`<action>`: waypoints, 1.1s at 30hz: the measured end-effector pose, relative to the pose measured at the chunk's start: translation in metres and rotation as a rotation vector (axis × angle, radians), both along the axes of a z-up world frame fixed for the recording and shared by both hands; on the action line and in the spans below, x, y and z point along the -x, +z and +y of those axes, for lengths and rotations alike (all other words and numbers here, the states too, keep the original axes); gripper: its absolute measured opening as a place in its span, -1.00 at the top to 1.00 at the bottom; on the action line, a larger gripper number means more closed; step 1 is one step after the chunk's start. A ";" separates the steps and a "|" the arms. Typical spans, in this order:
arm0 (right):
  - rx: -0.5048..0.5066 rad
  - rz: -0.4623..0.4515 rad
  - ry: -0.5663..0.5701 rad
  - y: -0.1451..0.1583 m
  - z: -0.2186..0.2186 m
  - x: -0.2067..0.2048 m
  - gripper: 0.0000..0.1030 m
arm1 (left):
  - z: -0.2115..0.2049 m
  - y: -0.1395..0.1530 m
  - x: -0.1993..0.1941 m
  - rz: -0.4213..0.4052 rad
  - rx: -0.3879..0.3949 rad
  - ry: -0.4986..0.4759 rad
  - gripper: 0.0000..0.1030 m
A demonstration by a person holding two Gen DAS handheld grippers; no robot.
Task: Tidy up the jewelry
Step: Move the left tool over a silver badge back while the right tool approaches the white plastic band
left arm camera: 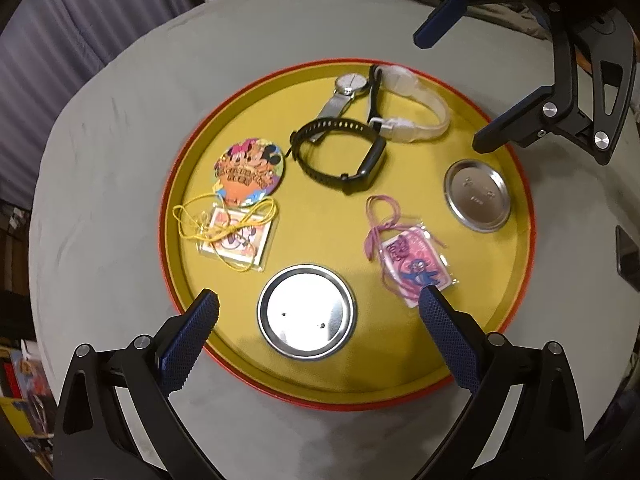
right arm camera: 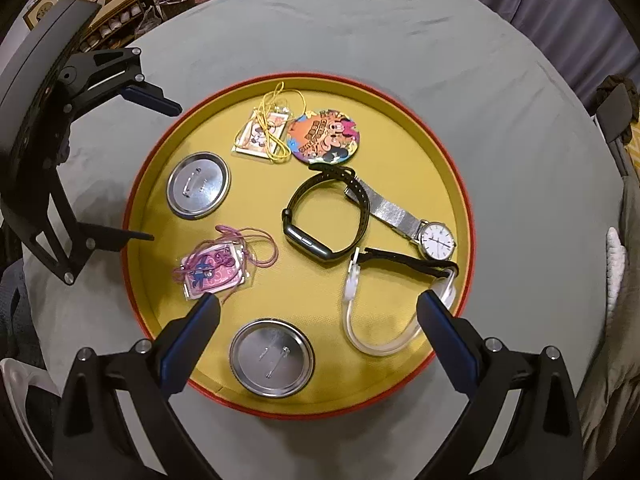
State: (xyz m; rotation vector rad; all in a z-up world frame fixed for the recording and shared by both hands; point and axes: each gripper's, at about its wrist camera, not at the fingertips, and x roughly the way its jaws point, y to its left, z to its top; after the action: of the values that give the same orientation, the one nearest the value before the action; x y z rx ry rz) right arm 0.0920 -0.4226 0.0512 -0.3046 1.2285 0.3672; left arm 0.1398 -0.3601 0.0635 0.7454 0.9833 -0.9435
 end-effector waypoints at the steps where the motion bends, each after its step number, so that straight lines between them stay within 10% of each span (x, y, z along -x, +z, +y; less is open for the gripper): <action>1: -0.003 0.002 0.000 -0.003 0.000 -0.001 -0.84 | 0.001 -0.004 -0.001 0.006 -0.003 0.002 -0.90; 33: 0.027 0.070 -0.039 -0.084 -0.010 -0.031 -0.84 | 0.011 -0.070 -0.028 0.082 -0.026 0.019 -0.90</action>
State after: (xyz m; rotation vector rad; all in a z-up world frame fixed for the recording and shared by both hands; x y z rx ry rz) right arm 0.1230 -0.4322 -0.0324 -0.2928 1.3076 0.3303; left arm 0.1679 -0.3488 -0.0066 0.7227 1.0749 -0.9520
